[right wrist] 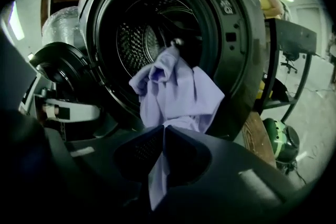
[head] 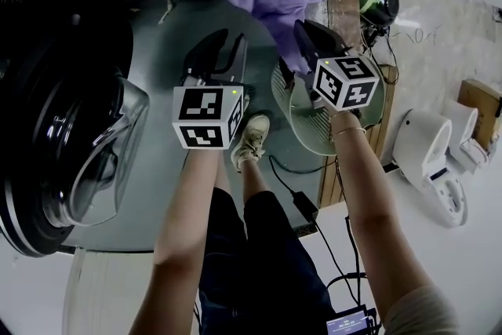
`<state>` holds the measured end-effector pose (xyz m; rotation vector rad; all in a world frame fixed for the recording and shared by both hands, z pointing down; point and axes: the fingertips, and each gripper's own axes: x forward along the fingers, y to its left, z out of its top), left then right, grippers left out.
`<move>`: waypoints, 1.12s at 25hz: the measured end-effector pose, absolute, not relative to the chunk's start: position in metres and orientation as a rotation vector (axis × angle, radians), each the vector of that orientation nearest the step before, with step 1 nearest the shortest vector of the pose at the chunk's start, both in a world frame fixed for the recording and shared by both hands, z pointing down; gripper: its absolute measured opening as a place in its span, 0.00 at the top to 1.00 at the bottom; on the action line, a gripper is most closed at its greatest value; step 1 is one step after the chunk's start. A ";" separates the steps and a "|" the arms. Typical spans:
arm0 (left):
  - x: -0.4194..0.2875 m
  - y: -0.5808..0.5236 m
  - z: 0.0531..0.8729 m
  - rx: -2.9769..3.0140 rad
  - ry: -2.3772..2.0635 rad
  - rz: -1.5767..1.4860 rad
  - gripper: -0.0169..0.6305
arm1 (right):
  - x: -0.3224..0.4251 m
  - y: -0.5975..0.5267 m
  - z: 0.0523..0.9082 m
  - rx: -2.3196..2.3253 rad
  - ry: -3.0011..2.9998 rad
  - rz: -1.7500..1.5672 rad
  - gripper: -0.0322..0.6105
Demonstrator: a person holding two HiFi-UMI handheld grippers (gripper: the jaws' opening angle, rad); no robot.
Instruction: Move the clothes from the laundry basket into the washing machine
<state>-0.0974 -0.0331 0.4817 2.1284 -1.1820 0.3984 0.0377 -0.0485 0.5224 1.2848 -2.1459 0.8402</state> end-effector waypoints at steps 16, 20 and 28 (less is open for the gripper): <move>-0.131 -0.058 0.441 2.125 -1.324 0.315 0.79 | -0.058 -0.172 0.365 1.426 -2.628 0.612 0.89; -0.139 -0.063 0.436 2.111 -1.360 0.296 0.79 | -0.073 -0.210 0.328 1.479 -2.729 0.556 0.89; -0.147 -0.073 0.437 2.100 -1.372 0.283 0.79 | -0.094 -0.231 0.375 1.443 -2.571 0.706 0.41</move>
